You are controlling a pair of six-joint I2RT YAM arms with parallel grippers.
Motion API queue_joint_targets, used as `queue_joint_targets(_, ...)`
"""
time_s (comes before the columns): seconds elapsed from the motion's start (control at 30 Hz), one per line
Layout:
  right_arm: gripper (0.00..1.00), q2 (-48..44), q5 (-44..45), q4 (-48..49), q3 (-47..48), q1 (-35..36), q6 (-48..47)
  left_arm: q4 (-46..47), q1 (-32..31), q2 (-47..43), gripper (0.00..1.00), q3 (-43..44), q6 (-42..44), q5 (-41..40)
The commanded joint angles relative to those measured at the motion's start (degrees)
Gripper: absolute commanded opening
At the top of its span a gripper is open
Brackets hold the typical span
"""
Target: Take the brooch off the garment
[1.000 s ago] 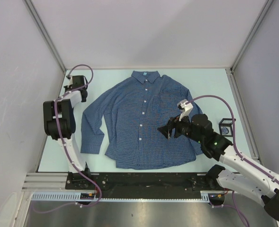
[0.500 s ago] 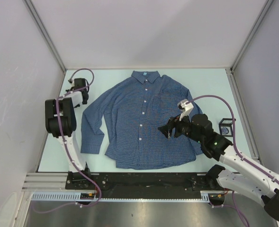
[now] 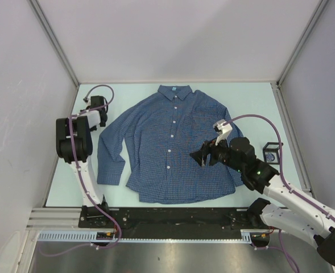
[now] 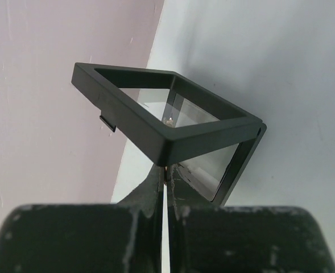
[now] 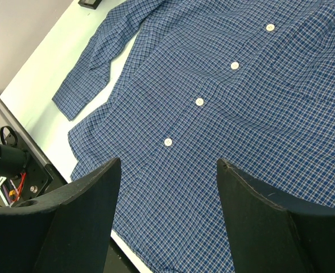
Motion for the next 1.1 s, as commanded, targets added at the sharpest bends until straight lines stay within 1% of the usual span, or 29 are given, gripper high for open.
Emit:
queue_joint_targets(0.0, 0.72, 0.04, 0.73, 2.29, -0.46, -0.25, -0.69, -0.11, 0.42, 0.29, 0.0, 1.91, -0.4, -2.42)
queue_joint_targets(0.1, 0.72, -0.04, 0.55, 2.73, -0.64, -0.16, -0.68, -0.28, 0.42, 0.47, 0.06, 2.26, -0.58, -2.69)
queue_joint_targets(0.13, 0.72, 0.04, 0.55, 2.73, -0.72, -0.16, -0.6, -0.29, 0.42, 0.38, 0.14, 2.35, -0.58, -3.21)
queue_joint_targets(0.2, 0.72, 0.04, 0.38, 2.91, -0.81, -0.25, -0.51, -1.51, 0.42, 0.29, 0.22, 3.05, -1.19, -3.04)
queue_joint_targets(0.23, 0.72, 0.13, 0.38, 2.91, -0.9, -0.25, -0.6, -2.12, 0.42, 0.03, 0.29, 3.23, -1.46, -2.69)
queue_joint_targets(0.3, 0.72, 0.13, 0.29, 3.0, -0.99, -0.34, -0.6, -3.18, 0.41, -0.76, 0.35, 3.14, -1.98, -2.43)
queue_joint_targets(0.33, 0.72, 0.04, 0.2, 3.08, -0.99, -0.34, -0.6, -3.45, 0.42, -2.42, 0.41, 2.97, -2.34, -1.73)
queue_joint_targets(0.4, 0.72, 0.22, -0.32, 3.26, -0.99, -0.6, -0.42, -5.89, 0.33, -4.35, 0.44, 2.79, -4.09, 1.52)
queue_joint_targets(0.43, 0.72, 0.22, -0.5, 3.26, -0.99, -0.69, -0.42, -6.43, 0.41, -5.58, 0.48, 2.44, -4.36, 2.31)
queue_joint_targets(0.47, 0.72, 0.31, -0.67, 3.35, -0.99, -0.95, -0.33, -7.05, 0.42, -8.38, 0.51, 1.48, -5.4, 5.28)
queue_joint_targets(0.53, 0.72, 0.48, -1.55, 3.26, -0.99, -1.83, -0.07, -9.42, 0.41, -11.21, 0.55, 0.6, -7.25, 9.16)
queue_joint_targets(0.57, 0.72, 0.4, -1.56, 3.17, -0.99, -2.27, 0.02, -10.99, 0.42, -13.83, 0.57, 0.77, -10.48, 11.09)
queue_joint_targets(0.6, 0.72, 0.57, -1.29, 2.74, -0.9, -2.62, 0.63, -14.84, 0.42, -14.9, 0.57, 0.85, -12.08, 15.46)
queue_joint_targets(0.63, 0.72, 0.57, -0.77, 1.6, -0.73, -3.67, 0.98, -16.53, 0.42, -16.39, 0.59, 0.94, -13.66, 18.03)
queue_joint_targets(0.67, 0.72, 0.57, -0.33, 0.63, -0.46, -4.29, 1.25, -17.59, 0.33, -17.97, 0.75, 0.25, -15.94, 20.58)
queue_joint_targets(0.7, 0.72, 0.57, 0.63, -0.42, 0.58, -4.99, 1.68, -18.56, 0.15, -22.08, 0.77, -0.63, -16.83, 25.91)
queue_joint_targets(0.73, 0.72, 0.66, 1.51, -3.56, 1.29, -6.13, 2.21, -18.74, -0.02, -24.38, 0.8, -1.6, -17.45, 28.31)
queue_joint_targets(0.77, 0.73, 0.48, 3.09, -5.51, 2.08, -6.57, 2.3, -18.66, -0.2, -26.75, 0.81, -3.35, -18.76, 31.21)
queue_joint_targets(0.8, 0.73, 0.4, 3.62, -7.18, 2.96, -7.01, 2.48, -18.74, -0.63, -32.26, 0.82, -4.15, -19.38, 34.2)
queue_joint_targets(0.83, 0.73, -0.21, 4.15, -11.2, 4.62, -7.37, 2.83, -18.39, -0.64, -34.84, 0.85, -5.46, -20.52, 44.23)
queue_joint_targets(0.87, 0.73, -0.66, 5.38, -13.15, 5.16, -7.8, 2.92, -17.43, -0.55, -37.73, 0.87, -5.99, -20.97, 50.34)
queue_joint_targets(0.9, 0.73, -1.36, 5.39, -14.83, 5.42, -7.81, 3.44, -16.64, -0.73, -40.29, 0.95, -6.43, -21.84, 56.05)
queue_joint_targets(0.93, 0.74, -3.28, 5.39, -17.54, 5.78, -8.07, 3.88, -15.41, -0.64, -45.62, 0.95, -8.35, -25.24, 68.55)
queue_joint_targets(1.0, 0.75, -5.04, 5.39, -20.54, 6.22, -8.25, 4.67, -7.18, -1.51, -51.1, 0.97, -11.87, -30.96, 80.13)
queue_joint_targets(1.03, 0.76, -5.92, 5.39, -23.69, 6.74, -8.42, 4.76, -2.96, -2.39, -57.04, 0.98, -15.46, -37.6, 86.72)
queue_joint_targets(1.07, 0.78, -7.76, 7.13, -25.2, 7.79, -8.51, 5.11, 4.39, -3.44, -59.45, 0.99, -16.62, -40.45, 88.18)
